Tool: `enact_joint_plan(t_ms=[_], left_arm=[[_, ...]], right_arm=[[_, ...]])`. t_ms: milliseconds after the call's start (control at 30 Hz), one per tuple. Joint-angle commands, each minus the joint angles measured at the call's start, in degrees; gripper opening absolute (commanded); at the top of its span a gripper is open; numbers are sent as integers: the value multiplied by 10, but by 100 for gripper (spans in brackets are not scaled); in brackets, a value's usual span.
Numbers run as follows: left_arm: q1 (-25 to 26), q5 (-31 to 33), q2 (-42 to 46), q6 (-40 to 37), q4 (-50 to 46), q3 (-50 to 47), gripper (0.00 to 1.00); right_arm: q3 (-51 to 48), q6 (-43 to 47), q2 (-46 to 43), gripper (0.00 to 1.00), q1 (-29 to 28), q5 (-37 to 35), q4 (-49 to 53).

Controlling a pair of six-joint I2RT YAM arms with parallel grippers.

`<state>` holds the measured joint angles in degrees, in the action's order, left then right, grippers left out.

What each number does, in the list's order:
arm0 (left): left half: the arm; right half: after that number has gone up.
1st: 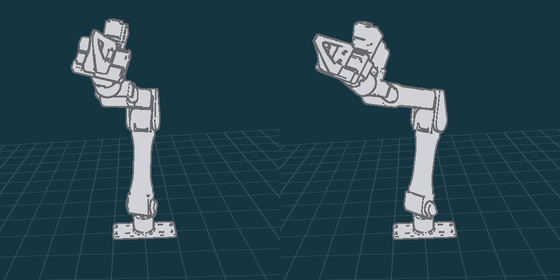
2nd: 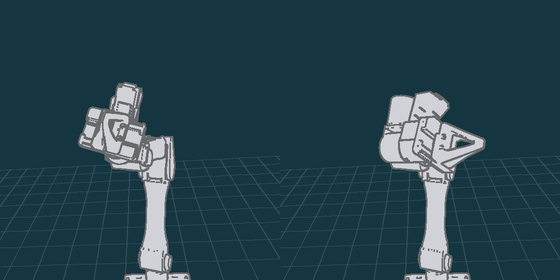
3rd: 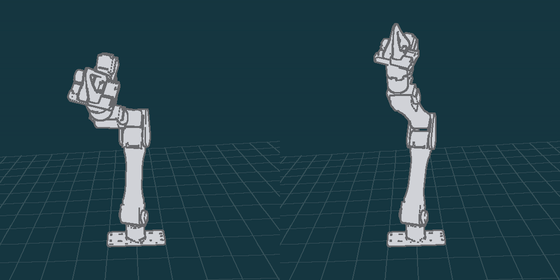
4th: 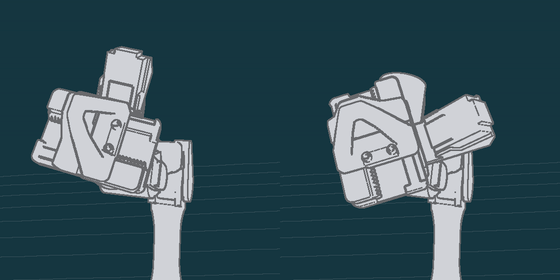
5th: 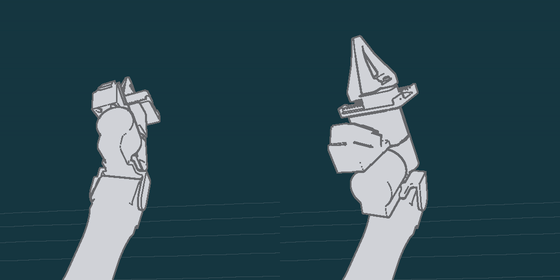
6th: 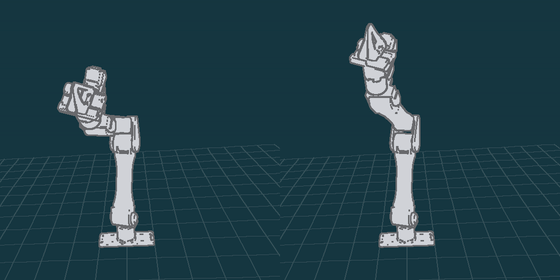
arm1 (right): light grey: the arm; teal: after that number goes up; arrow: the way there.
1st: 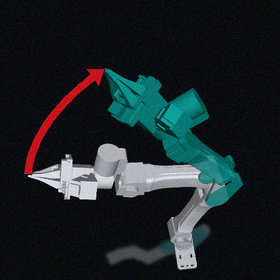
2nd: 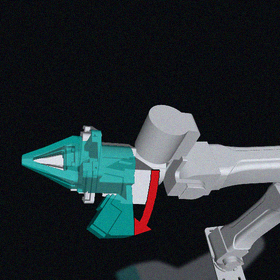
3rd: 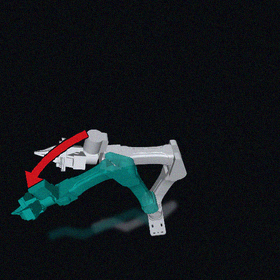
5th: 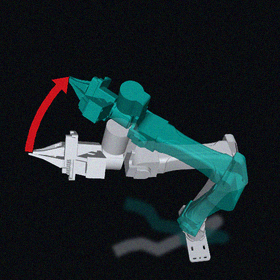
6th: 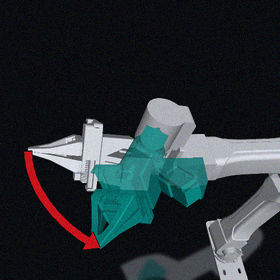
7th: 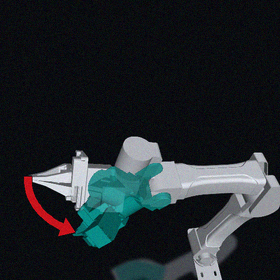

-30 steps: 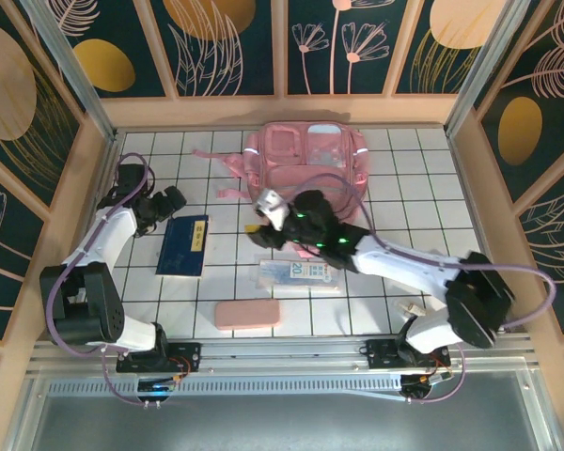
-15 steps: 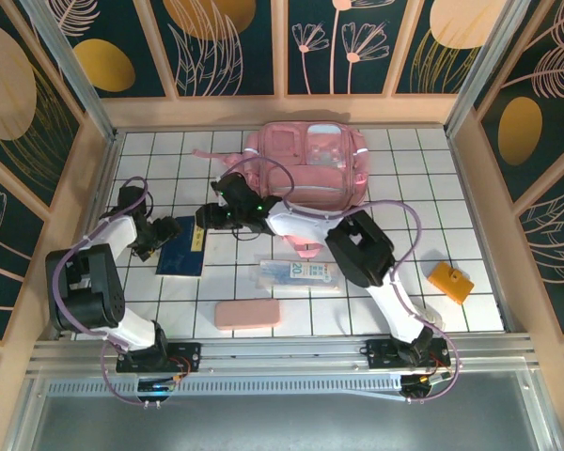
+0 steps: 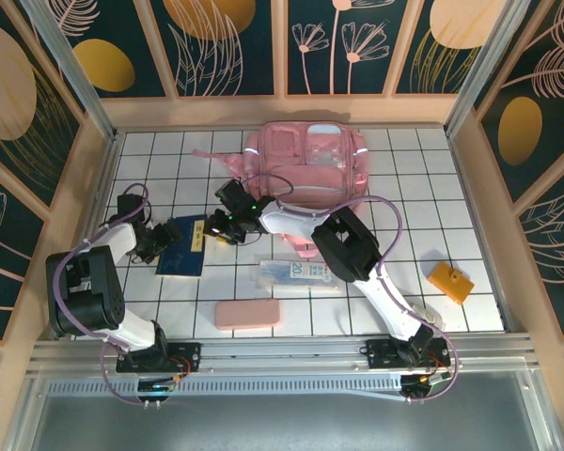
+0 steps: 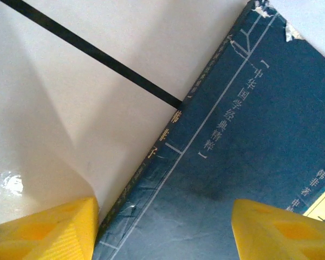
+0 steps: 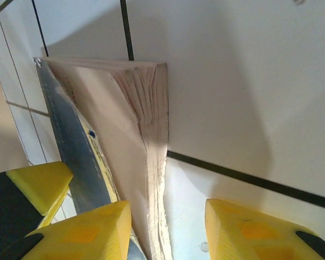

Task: Pack books, pencil case, and school supplies into a backpack

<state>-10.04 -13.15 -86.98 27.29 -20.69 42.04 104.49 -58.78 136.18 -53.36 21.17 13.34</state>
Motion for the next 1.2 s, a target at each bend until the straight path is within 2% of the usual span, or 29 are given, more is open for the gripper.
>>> enact_joint_plan(t_ms=[0,267,433,633,767,900,1033,1167], left_arm=[[11,-139,-5,-9,-39,-41,61],[11,-184,29,-20,-50,-42,57],[11,-167,21,-14,-45,-50,59],[11,-123,22,19,-27,-62,60],[11,-110,20,30,-15,-70,60],[11,-100,21,31,-17,-72,59],[11,-104,18,30,-15,-74,59],[11,-121,10,26,-13,-72,58]], right_arm=[[13,-13,20,38,-3,40,-18],[18,15,24,35,4,60,-6],[4,48,-4,49,6,-1,27],[-9,151,-35,51,18,-20,38],[-53,203,-62,52,32,24,3],[-72,254,-82,52,43,38,0],[-50,311,-74,52,45,78,18],[-25,324,-47,54,43,106,25]])
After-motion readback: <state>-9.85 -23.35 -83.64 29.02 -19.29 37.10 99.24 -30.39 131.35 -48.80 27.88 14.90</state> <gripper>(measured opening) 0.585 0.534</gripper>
